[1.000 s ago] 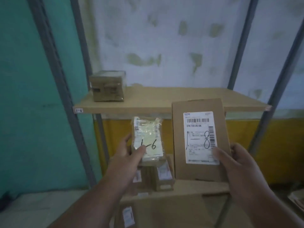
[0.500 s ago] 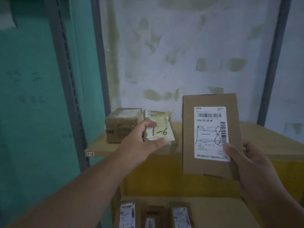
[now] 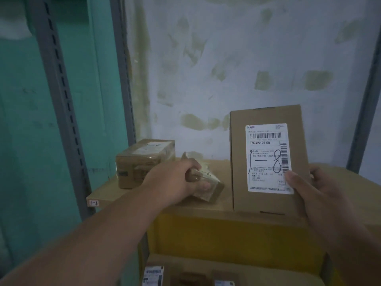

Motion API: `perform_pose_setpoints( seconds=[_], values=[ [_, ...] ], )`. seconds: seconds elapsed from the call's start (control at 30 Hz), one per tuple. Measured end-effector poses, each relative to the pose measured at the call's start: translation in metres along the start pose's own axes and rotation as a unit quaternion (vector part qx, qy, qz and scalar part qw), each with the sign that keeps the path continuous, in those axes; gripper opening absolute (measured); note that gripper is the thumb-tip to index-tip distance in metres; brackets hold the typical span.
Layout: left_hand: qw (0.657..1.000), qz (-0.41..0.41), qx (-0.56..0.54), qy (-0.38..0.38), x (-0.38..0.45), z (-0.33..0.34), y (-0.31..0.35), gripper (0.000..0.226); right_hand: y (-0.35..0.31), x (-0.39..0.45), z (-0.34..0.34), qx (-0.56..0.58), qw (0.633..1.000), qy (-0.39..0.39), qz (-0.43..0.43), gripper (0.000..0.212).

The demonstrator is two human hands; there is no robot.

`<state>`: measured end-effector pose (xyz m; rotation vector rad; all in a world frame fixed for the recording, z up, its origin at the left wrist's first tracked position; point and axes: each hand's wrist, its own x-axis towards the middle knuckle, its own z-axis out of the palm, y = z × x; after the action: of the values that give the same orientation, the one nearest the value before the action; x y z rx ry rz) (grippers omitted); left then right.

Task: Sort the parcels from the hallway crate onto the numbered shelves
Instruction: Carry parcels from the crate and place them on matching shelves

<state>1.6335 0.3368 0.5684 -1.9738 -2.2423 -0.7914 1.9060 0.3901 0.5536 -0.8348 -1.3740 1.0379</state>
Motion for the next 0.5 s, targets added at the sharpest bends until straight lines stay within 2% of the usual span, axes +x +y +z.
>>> perform_pose_setpoints(
  seconds=[0.2, 0.27, 0.4, 0.5],
  values=[
    [0.985, -0.03, 0.167, -0.021, 0.012, -0.007, 0.0, 0.065, 0.017, 0.027, 0.003, 0.037, 0.998, -0.04, 0.011, 0.013],
    [0.976, -0.031, 0.215, -0.012, 0.012, -0.004, 0.0, 0.06, 0.02, 0.029, 0.005, 0.043, 0.997, -0.058, 0.014, 0.015],
    [0.955, -0.028, 0.29, 0.061, 0.004, 0.009, 0.001, 0.044, 0.033, 0.03, 0.007, 0.032, 0.996, -0.076, 0.015, 0.014],
    [0.962, -0.041, 0.241, 0.121, -0.012, 0.012, 0.004, 0.038, 0.039, 0.026, 0.011, 0.045, 0.993, -0.101, 0.033, 0.016]
  ],
)
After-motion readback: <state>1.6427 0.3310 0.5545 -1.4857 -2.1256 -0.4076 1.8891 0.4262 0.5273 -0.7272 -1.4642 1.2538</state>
